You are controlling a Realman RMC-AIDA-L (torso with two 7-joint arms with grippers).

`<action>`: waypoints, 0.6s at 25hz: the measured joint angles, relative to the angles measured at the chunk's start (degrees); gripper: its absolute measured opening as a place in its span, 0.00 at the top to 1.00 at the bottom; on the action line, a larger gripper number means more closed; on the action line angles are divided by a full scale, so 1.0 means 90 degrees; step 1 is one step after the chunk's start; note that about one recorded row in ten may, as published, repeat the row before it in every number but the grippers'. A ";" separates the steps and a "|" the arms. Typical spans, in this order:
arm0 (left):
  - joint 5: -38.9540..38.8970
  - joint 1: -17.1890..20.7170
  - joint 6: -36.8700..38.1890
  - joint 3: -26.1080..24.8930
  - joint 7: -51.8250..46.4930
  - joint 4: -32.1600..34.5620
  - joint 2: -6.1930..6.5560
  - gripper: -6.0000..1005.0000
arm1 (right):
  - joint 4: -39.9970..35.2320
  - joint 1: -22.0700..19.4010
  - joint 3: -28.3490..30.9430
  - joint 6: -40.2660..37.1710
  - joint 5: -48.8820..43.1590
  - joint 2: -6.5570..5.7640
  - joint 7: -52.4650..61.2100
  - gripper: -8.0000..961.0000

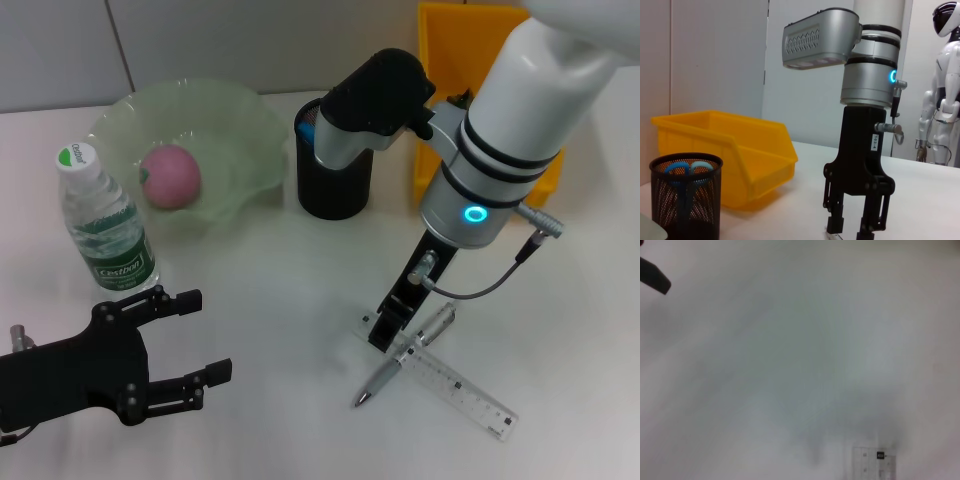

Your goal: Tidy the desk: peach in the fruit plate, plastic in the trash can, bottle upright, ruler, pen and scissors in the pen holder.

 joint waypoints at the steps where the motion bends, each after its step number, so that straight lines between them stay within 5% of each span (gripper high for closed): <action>1: 0.0000 0.0000 0.0000 0.0001 0.0002 0.0000 0.0000 0.16 | 0.0018 0.0000 -0.0024 0.0048 0.0001 0.0000 -0.0001 0.40; 15: -0.0006 -0.0006 -0.0048 0.0004 0.0007 0.0018 0.0000 0.16 | 0.0127 -0.0028 -0.0604 0.0594 0.0163 0.0022 0.0192 0.40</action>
